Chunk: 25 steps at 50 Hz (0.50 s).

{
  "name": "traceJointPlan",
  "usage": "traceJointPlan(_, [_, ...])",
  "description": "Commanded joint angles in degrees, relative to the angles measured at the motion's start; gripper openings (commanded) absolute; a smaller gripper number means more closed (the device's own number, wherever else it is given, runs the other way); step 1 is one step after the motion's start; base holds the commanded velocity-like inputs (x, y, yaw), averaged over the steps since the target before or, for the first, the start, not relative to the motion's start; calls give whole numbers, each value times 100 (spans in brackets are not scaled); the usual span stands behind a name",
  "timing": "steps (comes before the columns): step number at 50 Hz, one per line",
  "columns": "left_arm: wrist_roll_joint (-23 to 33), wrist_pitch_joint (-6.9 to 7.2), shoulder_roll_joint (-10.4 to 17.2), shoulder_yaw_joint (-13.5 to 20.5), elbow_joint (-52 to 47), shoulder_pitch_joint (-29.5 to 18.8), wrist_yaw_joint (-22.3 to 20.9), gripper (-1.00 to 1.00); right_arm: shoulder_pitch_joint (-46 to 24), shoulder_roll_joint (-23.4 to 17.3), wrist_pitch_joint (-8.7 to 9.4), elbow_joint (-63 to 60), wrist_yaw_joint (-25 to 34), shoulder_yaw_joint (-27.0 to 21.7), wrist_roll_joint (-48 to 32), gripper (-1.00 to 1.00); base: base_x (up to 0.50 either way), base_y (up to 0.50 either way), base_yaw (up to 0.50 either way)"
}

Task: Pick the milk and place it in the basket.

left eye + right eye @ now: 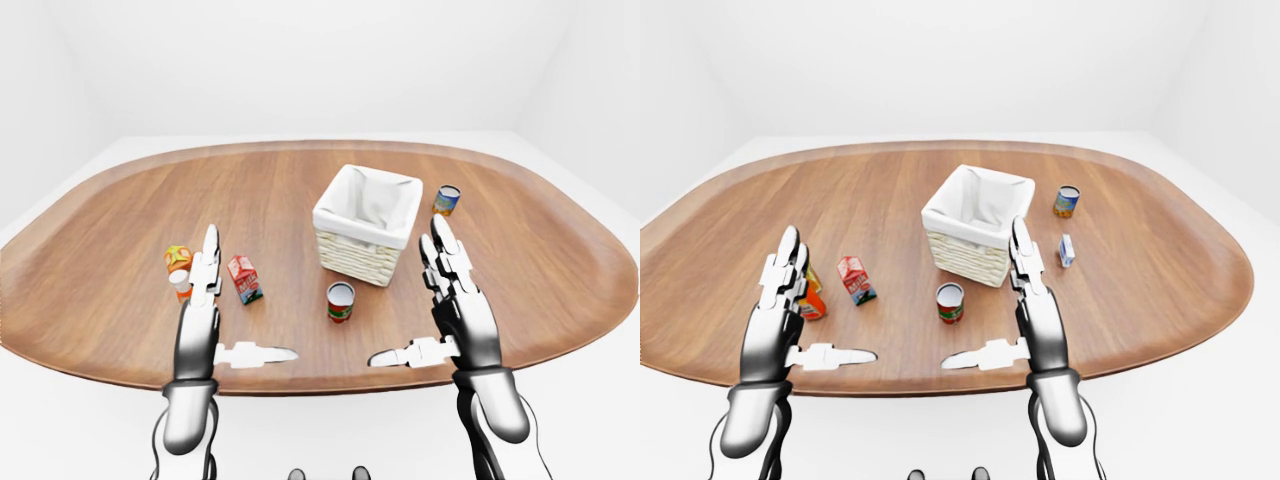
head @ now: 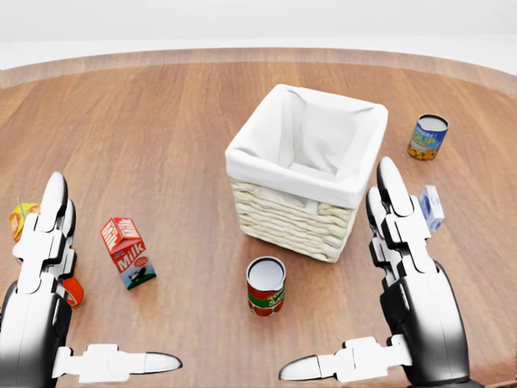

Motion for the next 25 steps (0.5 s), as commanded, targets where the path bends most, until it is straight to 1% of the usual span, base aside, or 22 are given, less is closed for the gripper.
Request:
traceJointPlan(1, [-27,0,8,-64,-15,58,-36,100,39,-13,0,-46,24,28,21,100,50,7,0])
traceJointPlan(25, [-41,0,13,-82,15,90,-57,100,55,-18,0,44,-8,58,-43,100,50,6,0])
